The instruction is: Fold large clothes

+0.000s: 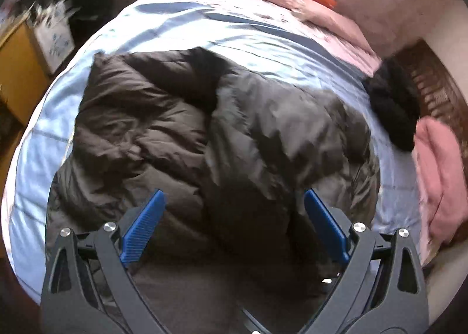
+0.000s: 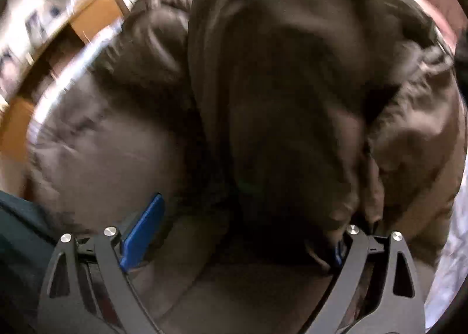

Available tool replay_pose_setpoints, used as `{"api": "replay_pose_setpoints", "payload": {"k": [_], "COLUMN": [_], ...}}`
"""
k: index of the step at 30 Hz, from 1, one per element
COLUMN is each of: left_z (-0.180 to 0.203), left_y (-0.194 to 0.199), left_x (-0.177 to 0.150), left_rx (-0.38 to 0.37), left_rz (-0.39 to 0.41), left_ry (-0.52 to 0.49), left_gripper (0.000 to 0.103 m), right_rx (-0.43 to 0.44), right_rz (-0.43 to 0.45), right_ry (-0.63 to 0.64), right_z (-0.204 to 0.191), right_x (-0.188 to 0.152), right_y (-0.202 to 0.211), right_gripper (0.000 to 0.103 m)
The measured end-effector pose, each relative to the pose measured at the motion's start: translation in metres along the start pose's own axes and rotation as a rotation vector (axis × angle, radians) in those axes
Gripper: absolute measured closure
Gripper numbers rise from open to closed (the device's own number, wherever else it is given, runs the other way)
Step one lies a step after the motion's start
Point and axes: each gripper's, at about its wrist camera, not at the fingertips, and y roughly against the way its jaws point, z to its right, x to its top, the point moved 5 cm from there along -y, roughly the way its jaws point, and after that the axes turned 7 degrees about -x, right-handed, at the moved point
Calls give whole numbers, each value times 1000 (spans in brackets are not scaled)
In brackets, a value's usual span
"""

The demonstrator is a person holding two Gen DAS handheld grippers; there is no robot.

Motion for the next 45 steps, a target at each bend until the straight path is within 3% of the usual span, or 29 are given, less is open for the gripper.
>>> {"api": "replay_pose_setpoints", "payload": {"k": [3,6,8,9,10,11,16,19,23,25,30,32,34,36,39,45], "left_z": [14,34,48,51,55,55,50,39,31,32,47,49,47,41,35,38], "left_y": [-3,-5,-19,-29,-43,-57,-94,-108,-118,-107,-54,-51,-61,-81,-102,-120], "left_x": [5,9,6,4,0,-2,-8,-9,-10,-5,2,-6,-16,-26,-34,-42], "left_rx": [69,106,171,192,199,193,287,283,283,247,128,104,86,96,146,215], "left_rz": [64,152,144,120,74,33,-32,-85,-117,-107,-8,-45,-110,-175,-208,-236], "left_ry": [-101,-225,-323,-352,-366,-361,-383,-344,-324,-296,-306,-302,-274,-247,-270,-303], "left_gripper": [6,6,19,33,44,48,48,46,44,47,39,38,39,40,36,33], "right_rx": [95,136,106,74,55,37,-29,-59,-71,-78,0,32,37,3,-14,-32], "right_rz": [5,144,261,297,311,310,198,185,154,146,296,320,272,219,143,98], "right_ry": [-37,-149,-249,-301,-318,-337,-464,-458,-477,-498,-484,-431,-375,-323,-318,-318], "right_z": [23,67,96,114,119,127,164,172,178,177,154,134,114,98,91,93], "right_x": [2,11,22,30,35,40,25,19,17,16,21,20,18,12,1,-1], "right_y": [37,82,103,105,101,93,14,-5,-13,-5,52,64,56,37,4,-17], "right_gripper": [9,15,23,31,37,44,54,55,55,55,55,55,55,55,55,56]}}
